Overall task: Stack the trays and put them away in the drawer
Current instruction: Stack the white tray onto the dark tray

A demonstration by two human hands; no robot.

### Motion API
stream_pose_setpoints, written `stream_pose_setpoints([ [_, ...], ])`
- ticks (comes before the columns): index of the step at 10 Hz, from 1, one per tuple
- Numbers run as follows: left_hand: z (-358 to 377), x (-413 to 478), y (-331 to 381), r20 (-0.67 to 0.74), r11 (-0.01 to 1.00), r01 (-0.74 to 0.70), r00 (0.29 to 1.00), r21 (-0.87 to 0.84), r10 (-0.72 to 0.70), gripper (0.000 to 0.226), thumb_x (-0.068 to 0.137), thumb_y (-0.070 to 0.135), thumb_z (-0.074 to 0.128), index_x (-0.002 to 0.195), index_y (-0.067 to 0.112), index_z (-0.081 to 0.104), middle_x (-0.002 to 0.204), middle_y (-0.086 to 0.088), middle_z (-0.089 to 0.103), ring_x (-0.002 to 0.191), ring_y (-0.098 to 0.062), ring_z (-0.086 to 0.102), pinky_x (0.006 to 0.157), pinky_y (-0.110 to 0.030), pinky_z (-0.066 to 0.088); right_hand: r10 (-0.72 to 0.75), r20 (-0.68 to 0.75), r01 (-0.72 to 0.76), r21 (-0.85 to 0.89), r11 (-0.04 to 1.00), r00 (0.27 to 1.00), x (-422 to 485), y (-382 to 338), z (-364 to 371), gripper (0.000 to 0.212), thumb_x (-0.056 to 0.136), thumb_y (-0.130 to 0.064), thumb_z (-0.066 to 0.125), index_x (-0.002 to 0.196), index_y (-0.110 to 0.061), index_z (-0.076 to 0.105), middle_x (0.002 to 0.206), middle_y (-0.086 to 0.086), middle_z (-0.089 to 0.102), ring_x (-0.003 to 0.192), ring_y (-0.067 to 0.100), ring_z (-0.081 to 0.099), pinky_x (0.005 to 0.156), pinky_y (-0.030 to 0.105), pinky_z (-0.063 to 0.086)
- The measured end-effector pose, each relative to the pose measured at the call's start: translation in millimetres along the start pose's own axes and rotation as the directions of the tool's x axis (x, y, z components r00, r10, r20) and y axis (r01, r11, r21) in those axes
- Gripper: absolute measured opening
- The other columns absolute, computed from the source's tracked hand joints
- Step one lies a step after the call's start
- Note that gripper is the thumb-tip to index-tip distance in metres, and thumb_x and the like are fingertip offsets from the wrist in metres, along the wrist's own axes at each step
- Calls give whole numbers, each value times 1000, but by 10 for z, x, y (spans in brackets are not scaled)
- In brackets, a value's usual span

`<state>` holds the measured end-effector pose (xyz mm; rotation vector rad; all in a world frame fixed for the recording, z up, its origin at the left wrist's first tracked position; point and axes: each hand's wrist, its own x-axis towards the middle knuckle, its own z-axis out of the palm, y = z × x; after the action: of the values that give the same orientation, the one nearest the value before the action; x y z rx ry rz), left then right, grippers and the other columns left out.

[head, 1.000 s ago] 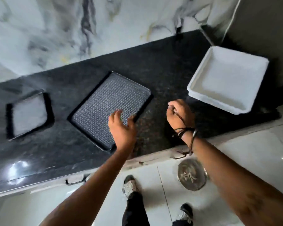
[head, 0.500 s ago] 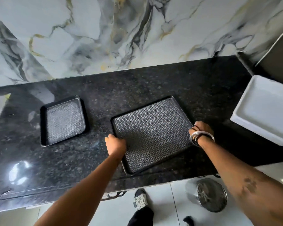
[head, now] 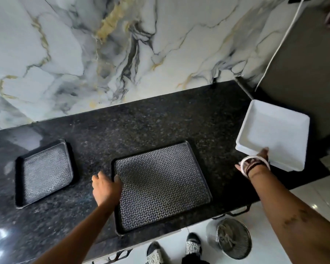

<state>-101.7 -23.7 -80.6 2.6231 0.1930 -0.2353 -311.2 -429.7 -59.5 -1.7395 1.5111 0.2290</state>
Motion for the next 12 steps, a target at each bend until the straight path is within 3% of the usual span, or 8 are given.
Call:
stream_pose_setpoints([
  [1, -89, -10, 224, -61, 983, -137, 990, -124, 131, 49, 84, 28, 65, 124, 2, 51, 126, -22, 49, 117, -42, 50, 99, -50, 43, -210, -151, 112, -487, 866, 966, 251, -182, -135, 51, 100, -32, 27, 140, -5, 43, 146, 7, 50, 135, 24, 45, 109, 35, 39],
  [2, -179, 1, 457, -70, 931, -262, 965, -255, 252, 51, 88, 29, 66, 128, 1, 51, 128, -19, 51, 119, -32, 51, 104, -39, 40, 209, -108, -86, 663, 744, 972, 308, -240, -92, 45, 102, -11, 27, 144, 6, 27, 152, 18, 35, 136, 28, 40, 84, 24, 40],
  [3, -298, 9, 627, -22, 831, -200, 975, -519, 221, 58, 91, 36, 63, 138, 6, 46, 136, -8, 52, 122, -20, 53, 107, -35, 42, 135, -289, 126, 730, 672, 948, -181, -387, 91, 28, 89, -2, 49, 118, -3, 51, 131, 23, 55, 107, 26, 56, 81, 31, 40],
  [5, -297, -134, 395, 203, 854, -180, 928, -488, 312, 24, 88, 42, 59, 77, 21, 65, 72, 21, 64, 67, 5, 53, 64, -11, 44, -426, 140, 398, 190, 897, 894, -659, -481, 829, 17, 74, -1, 54, 85, -11, 63, 82, 5, 69, 79, 21, 62, 60, 26, 48],
  [7, -15, -142, -102, 169, 981, -96, 978, -170, 125, 16, 80, 5, 58, 67, -5, 59, 61, -9, 50, 61, -18, 43, 53, -32, 32, -321, 302, 370, -119, 921, 897, -586, -401, 1123, 35, 69, -26, 55, 103, -24, 59, 113, 5, 64, 108, 28, 58, 96, 41, 48],
  [9, -73, -80, -157, 23, 970, 14, 1000, -243, -8, 55, 83, 48, 51, 54, 2, 51, 43, -3, 47, 54, -27, 52, 47, -28, 38, -334, 275, 375, -113, 920, 902, -561, -372, 1211, 25, 70, -22, 58, 95, -22, 57, 104, 8, 68, 99, 30, 62, 90, 44, 52],
  [11, -538, 785, -679, 353, 226, 590, 702, -775, -619, 75, 88, 61, 49, 135, 3, 45, 121, -19, 60, 102, -37, 65, 94, -48, 54, -420, -131, 371, -291, 882, 898, -818, -458, 1058, 51, 77, -54, 55, 115, -19, 57, 109, 12, 67, 103, 34, 62, 83, 39, 48],
  [12, -675, 1261, -1048, 557, 103, 661, 696, -743, -454, 55, 101, 42, 37, 145, 10, 31, 150, -18, 39, 127, -25, 56, 106, -33, 45, -517, -271, 456, -259, 851, 812, -903, -561, 1059, 48, 82, -48, 55, 117, -15, 57, 114, 11, 63, 105, 33, 60, 86, 40, 48],
])
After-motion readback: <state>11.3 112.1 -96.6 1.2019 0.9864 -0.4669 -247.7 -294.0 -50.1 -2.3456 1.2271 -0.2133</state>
